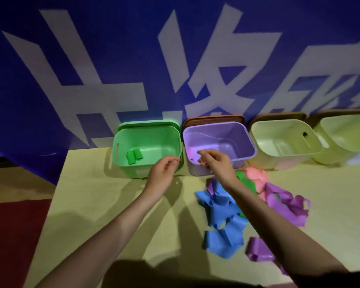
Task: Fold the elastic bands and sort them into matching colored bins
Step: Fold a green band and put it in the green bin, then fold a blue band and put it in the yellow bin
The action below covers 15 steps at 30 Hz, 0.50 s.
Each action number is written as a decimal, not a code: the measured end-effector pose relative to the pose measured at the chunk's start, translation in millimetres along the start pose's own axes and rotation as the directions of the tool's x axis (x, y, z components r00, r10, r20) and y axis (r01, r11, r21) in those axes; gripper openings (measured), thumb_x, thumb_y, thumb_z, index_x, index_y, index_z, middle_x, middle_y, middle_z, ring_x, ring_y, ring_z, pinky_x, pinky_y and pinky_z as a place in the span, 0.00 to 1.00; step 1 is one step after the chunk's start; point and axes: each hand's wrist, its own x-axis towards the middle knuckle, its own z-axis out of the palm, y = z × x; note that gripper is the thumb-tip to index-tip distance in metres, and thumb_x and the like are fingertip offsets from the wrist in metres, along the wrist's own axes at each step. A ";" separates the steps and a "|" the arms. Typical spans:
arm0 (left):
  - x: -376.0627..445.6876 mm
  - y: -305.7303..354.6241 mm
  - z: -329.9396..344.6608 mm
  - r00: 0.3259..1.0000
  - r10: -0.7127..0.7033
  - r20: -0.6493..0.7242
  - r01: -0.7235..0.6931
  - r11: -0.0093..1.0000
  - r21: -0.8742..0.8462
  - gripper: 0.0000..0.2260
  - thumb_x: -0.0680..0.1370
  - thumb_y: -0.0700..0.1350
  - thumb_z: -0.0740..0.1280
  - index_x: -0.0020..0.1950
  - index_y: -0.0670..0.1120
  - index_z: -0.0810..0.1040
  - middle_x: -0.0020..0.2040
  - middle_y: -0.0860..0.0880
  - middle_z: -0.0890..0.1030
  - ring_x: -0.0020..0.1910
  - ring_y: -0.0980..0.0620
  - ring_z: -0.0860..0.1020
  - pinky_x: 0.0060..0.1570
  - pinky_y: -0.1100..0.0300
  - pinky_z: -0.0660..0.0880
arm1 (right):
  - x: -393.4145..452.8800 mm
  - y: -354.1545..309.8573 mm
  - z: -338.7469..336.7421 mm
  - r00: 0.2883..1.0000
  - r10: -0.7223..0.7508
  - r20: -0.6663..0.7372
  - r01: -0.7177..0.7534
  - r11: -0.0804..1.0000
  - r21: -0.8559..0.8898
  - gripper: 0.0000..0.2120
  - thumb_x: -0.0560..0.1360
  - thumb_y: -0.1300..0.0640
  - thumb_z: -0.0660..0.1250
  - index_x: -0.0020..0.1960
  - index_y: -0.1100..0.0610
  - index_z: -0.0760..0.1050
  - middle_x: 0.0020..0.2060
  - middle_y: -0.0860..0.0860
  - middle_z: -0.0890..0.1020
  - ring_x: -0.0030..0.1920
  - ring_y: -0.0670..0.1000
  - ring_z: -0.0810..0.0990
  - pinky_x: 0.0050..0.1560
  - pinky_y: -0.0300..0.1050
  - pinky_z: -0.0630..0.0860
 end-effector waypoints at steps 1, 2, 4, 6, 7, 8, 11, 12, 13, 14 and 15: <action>-10.2 -1.2 14.1 0.997 -0.033 0.075 0.033 0.999 -0.006 0.08 0.80 0.40 0.61 0.49 0.50 0.78 0.46 0.54 0.80 0.45 0.56 0.78 0.46 0.62 0.72 | -10.6 8.7 -17.5 1.000 0.000 -0.029 0.000 1.000 -0.011 0.08 0.78 0.60 0.65 0.45 0.64 0.81 0.31 0.51 0.79 0.30 0.41 0.74 0.34 0.34 0.71; -19.3 -3.8 27.6 0.989 -0.059 0.135 0.061 0.998 -0.009 0.08 0.80 0.39 0.61 0.49 0.50 0.78 0.45 0.54 0.80 0.43 0.58 0.77 0.43 0.63 0.72 | -20.1 18.7 -33.6 0.998 0.001 -0.056 -0.002 1.000 -0.031 0.09 0.78 0.59 0.65 0.45 0.63 0.81 0.31 0.52 0.79 0.30 0.43 0.75 0.34 0.35 0.71; -33.5 -10.7 52.6 0.973 -0.096 0.208 0.098 0.995 0.001 0.09 0.80 0.38 0.60 0.49 0.48 0.78 0.43 0.53 0.80 0.39 0.60 0.77 0.38 0.66 0.71 | -38.0 39.9 -61.7 0.994 0.013 -0.110 -0.021 0.998 -0.067 0.09 0.78 0.60 0.65 0.43 0.61 0.81 0.32 0.52 0.80 0.30 0.42 0.76 0.34 0.36 0.72; -44.8 -19.0 74.7 0.951 -0.177 0.252 0.181 0.984 0.011 0.09 0.81 0.37 0.59 0.49 0.46 0.77 0.41 0.52 0.79 0.37 0.59 0.76 0.33 0.68 0.70 | -55.5 60.4 -84.9 0.986 0.045 -0.159 -0.062 0.993 -0.105 0.10 0.78 0.60 0.64 0.42 0.62 0.81 0.30 0.53 0.79 0.28 0.41 0.74 0.33 0.37 0.72; -50.2 -23.1 84.9 0.935 -0.229 0.269 0.235 0.972 0.009 0.08 0.81 0.37 0.58 0.49 0.45 0.77 0.40 0.52 0.78 0.36 0.58 0.75 0.31 0.70 0.70 | -63.9 72.1 -95.0 0.982 0.066 -0.177 -0.089 0.988 -0.125 0.10 0.78 0.61 0.64 0.41 0.63 0.80 0.29 0.53 0.79 0.27 0.41 0.73 0.33 0.39 0.71; -56.0 -26.9 94.7 0.919 -0.273 0.285 0.282 0.959 0.012 0.08 0.81 0.38 0.58 0.50 0.44 0.76 0.40 0.51 0.78 0.35 0.57 0.74 0.29 0.71 0.69 | -72.0 83.8 -104.1 0.979 0.082 -0.186 -0.110 0.983 -0.147 0.10 0.78 0.61 0.65 0.40 0.63 0.79 0.28 0.52 0.78 0.27 0.42 0.73 0.34 0.41 0.71; -69.3 -45.8 120.2 0.890 -0.343 0.299 0.335 0.939 0.081 0.07 0.81 0.40 0.60 0.48 0.44 0.77 0.40 0.48 0.78 0.36 0.54 0.74 0.34 0.65 0.70 | -90.9 121.3 -121.6 0.985 0.099 -0.144 -0.134 0.956 -0.260 0.10 0.77 0.60 0.66 0.39 0.63 0.80 0.30 0.51 0.79 0.33 0.47 0.76 0.38 0.46 0.73; -71.4 -54.6 127.9 0.891 -0.349 0.290 0.327 0.937 0.122 0.06 0.80 0.41 0.61 0.48 0.45 0.78 0.41 0.46 0.79 0.37 0.52 0.75 0.37 0.62 0.71 | -94.9 130.9 -123.2 0.988 0.103 -0.113 -0.134 0.938 -0.321 0.09 0.77 0.60 0.67 0.40 0.62 0.81 0.32 0.51 0.81 0.35 0.49 0.77 0.40 0.46 0.74; -72.1 -63.2 135.0 0.895 -0.348 0.279 0.307 0.934 0.181 0.06 0.80 0.41 0.62 0.48 0.45 0.78 0.43 0.45 0.79 0.39 0.49 0.76 0.41 0.59 0.72 | -97.2 139.6 -123.7 0.991 0.110 -0.080 -0.132 0.920 -0.369 0.07 0.76 0.60 0.67 0.43 0.61 0.82 0.35 0.51 0.82 0.38 0.49 0.78 0.41 0.46 0.74; -71.8 -70.5 141.5 0.903 -0.342 0.261 0.281 0.928 0.243 0.06 0.79 0.41 0.63 0.51 0.44 0.79 0.46 0.44 0.80 0.43 0.47 0.77 0.45 0.58 0.72 | -98.1 146.0 -122.9 0.991 0.123 -0.046 -0.131 0.907 -0.400 0.06 0.76 0.60 0.68 0.46 0.60 0.83 0.38 0.52 0.83 0.40 0.48 0.79 0.42 0.44 0.73; -70.3 -76.0 147.2 0.915 -0.331 0.230 0.255 0.917 0.306 0.08 0.78 0.41 0.64 0.54 0.44 0.79 0.51 0.44 0.80 0.47 0.45 0.78 0.49 0.57 0.73 | -97.5 151.4 -121.6 0.990 0.139 -0.017 -0.133 0.898 -0.419 0.06 0.76 0.59 0.68 0.50 0.60 0.83 0.41 0.53 0.84 0.42 0.47 0.78 0.42 0.41 0.72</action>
